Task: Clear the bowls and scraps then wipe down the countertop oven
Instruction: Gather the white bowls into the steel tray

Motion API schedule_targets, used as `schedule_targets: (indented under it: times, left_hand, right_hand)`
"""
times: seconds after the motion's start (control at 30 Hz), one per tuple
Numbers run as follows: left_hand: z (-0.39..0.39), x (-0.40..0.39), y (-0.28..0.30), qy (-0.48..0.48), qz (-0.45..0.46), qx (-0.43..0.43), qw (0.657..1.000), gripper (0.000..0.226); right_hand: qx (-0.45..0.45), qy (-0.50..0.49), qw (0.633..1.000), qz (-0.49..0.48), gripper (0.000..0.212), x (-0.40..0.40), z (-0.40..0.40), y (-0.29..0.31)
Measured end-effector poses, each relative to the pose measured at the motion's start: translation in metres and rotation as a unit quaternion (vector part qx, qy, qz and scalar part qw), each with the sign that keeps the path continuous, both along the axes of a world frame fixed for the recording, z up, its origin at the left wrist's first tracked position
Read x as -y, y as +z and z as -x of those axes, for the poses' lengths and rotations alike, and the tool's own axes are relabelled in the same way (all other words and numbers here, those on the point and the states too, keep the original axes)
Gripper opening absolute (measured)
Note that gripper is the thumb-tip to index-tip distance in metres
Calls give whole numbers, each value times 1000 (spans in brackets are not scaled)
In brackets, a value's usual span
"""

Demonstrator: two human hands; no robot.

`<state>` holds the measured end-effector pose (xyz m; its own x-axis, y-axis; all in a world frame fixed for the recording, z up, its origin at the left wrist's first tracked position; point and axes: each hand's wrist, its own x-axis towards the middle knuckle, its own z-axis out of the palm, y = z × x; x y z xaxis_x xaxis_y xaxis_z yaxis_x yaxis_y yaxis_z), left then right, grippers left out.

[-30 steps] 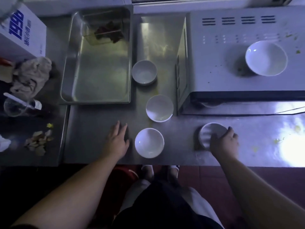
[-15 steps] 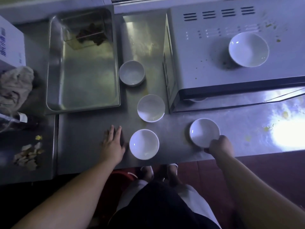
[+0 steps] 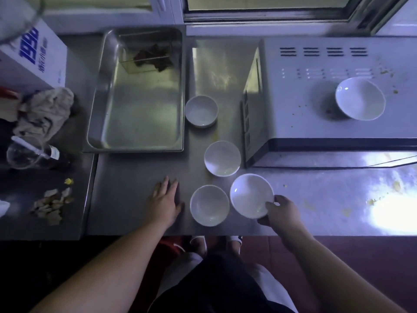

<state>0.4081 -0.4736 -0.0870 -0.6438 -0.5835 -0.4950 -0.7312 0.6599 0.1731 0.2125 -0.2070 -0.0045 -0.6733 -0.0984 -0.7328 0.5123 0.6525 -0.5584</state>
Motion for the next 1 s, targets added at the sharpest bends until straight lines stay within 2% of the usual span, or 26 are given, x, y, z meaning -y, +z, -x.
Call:
schedule_targets:
  times: [0.23,0.47,0.67,0.77,0.9,1.0]
  left_hand:
    - [-23,23,2,15,19,-18,1000,83]
    - [-45,58,0,59,41,-8,997,94]
    - [-53,82,-4,66,36,7,997,103]
    - [-53,87,-6,64,29,11,997,106]
    - [-59,87,-15,55,34,-6,998,107]
    - [-65,86,-22,60,25,-26,998,106]
  right_hand:
    - [-3,46,997,60,16,88,-4,21]
    - [-36,162,983,78,17,202,-8,43]
    - [-63,234,968,70,17,294,-18,37]
    - [-103,288,951,33,29,335,-23,30]
    - [-100,294,950,36,23,379,-29,19]
    - [-96,283,953,40,26,403,-31,6]
